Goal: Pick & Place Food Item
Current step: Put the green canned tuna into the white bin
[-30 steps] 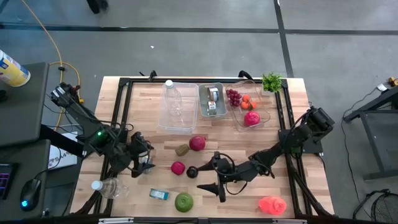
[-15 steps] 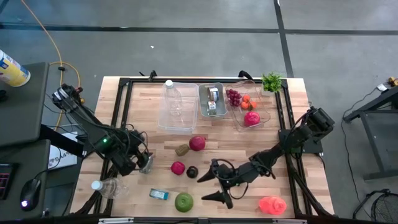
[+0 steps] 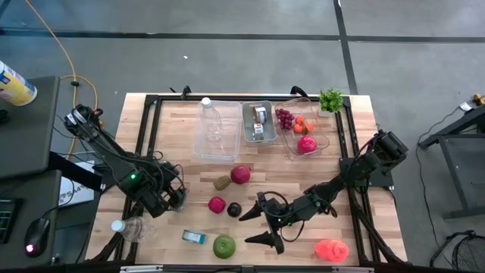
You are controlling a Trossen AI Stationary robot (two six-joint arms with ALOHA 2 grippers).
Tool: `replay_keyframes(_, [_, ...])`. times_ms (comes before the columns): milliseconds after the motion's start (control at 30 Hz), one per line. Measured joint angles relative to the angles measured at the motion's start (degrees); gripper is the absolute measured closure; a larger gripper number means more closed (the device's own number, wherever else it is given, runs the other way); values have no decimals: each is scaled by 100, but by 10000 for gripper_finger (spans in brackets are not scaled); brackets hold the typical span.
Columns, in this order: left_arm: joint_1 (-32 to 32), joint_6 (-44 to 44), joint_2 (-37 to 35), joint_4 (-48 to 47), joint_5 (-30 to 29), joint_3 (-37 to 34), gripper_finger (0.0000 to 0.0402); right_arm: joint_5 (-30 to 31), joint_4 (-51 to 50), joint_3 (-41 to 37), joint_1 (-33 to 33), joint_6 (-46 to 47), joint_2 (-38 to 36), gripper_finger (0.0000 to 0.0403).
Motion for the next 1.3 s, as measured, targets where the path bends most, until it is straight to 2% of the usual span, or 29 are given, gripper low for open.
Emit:
replay_keyframes(100, [194, -528, -86, -113, 707, -2, 21, 0, -28, 0, -2, -4, 0, 92])
replay_keyframes(200, [337, -699, -110, -154, 1110, -2, 21, 0, -44, 0, -8, -4, 0, 92])
replay_keyframes(500, [520, -594, -89, 43, 1713, -2, 21, 0, -78, 0, -33, 26, 0, 92])
replay_keyframes(800, [287, -711, -55, 414, 1723, -2, 21, -3, -137, 0, -23, 37, 0, 92])
replay_keyframes(1100, [34, -889, 379, 505, 1731, -2, 21, -2, -177, 0, -24, 40, 0, 92])
replay_keyframes(1300, [-137, -517, 654, 680, 1742, -2, 21, 0, -253, 0, -24, 40, 0, 92])
